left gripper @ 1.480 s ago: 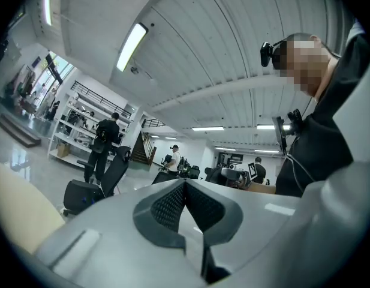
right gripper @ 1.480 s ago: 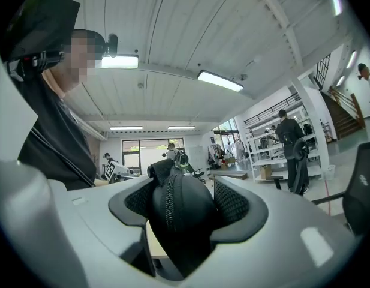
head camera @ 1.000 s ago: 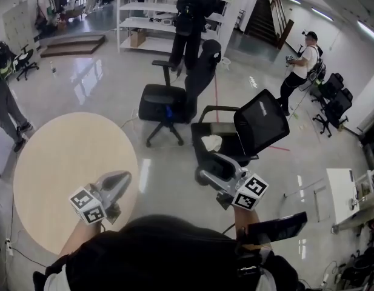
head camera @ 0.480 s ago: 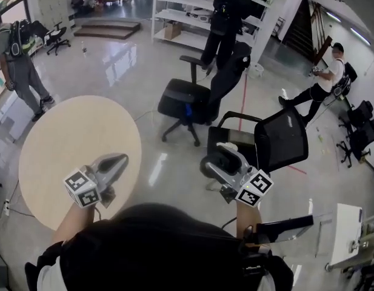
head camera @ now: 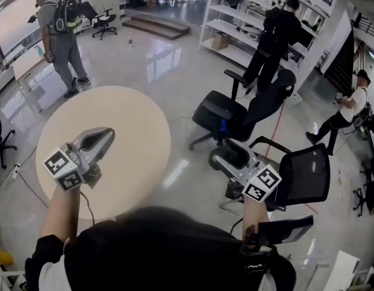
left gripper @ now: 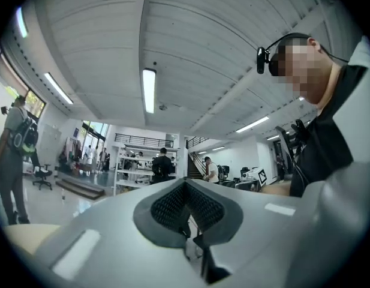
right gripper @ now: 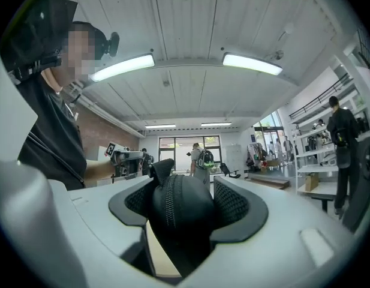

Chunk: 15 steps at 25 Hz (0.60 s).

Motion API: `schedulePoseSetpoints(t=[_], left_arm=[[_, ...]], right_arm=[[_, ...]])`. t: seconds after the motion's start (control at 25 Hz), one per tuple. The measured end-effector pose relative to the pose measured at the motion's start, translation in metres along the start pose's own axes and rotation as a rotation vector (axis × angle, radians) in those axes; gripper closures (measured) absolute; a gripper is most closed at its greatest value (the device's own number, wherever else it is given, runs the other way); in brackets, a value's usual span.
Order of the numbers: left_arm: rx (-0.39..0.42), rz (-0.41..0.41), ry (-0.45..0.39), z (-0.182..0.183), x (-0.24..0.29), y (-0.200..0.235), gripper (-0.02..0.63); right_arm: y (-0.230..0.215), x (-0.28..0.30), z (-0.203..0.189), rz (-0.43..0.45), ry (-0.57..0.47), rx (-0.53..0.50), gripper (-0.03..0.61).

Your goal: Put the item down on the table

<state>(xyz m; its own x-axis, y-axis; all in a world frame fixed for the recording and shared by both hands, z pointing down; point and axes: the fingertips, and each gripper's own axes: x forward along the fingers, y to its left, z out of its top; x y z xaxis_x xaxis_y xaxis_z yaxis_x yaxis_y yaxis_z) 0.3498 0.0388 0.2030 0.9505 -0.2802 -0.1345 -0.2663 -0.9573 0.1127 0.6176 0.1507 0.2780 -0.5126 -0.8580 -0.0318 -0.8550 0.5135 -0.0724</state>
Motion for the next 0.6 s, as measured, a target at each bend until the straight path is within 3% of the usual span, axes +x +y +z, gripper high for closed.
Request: schedulePoseSetpoints(t=[0.24, 0.6], left_arm=[[0.120, 0.120, 0.027, -0.002, -0.063, 0.103, 0.617], [0.093, 0.195, 0.042, 0.003, -0.192, 0.316, 0.618]], right_arm=[[0.017, 0.125, 0.016, 0.084, 0.007, -0.078, 0.278], [0.071, 0.390, 0.010, 0.130, 0.094, -0.103, 0.278]])
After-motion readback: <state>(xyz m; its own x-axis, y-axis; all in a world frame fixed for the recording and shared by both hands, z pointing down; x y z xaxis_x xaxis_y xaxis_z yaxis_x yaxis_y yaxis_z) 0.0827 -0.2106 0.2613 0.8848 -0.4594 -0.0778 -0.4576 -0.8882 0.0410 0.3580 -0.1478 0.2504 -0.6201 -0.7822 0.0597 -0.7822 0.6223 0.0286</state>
